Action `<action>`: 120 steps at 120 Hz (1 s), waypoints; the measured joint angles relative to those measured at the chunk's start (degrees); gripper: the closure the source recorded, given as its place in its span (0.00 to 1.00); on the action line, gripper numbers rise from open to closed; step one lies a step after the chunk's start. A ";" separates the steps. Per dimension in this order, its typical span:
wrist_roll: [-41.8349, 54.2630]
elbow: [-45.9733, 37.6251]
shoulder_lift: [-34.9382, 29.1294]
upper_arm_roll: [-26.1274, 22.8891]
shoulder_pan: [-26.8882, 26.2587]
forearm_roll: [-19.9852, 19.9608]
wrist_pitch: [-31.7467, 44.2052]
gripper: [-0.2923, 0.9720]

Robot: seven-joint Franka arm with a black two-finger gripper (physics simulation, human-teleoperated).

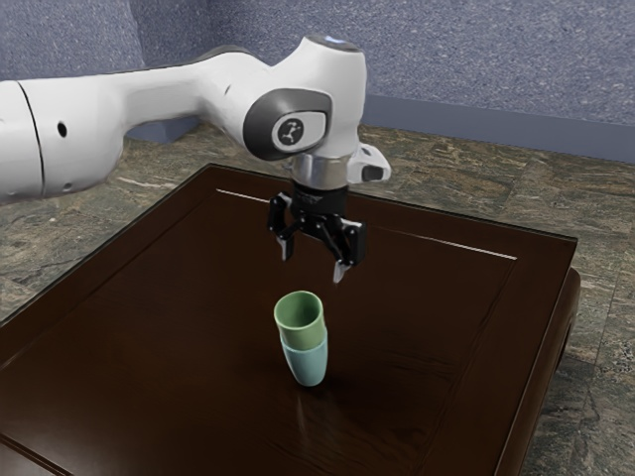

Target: Place the left cup onto the right cup

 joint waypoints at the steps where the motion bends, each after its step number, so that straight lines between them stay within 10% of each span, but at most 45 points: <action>1: 0.01 -0.02 -0.10 0.06 -0.05 -0.01 0.00 0.25; 52: 3.66 -2.96 -8.79 17.76 -15.63 -1.38 0.12 0.23; 120: 12.71 -2.94 -11.42 22.84 -14.81 -8.85 0.11 0.23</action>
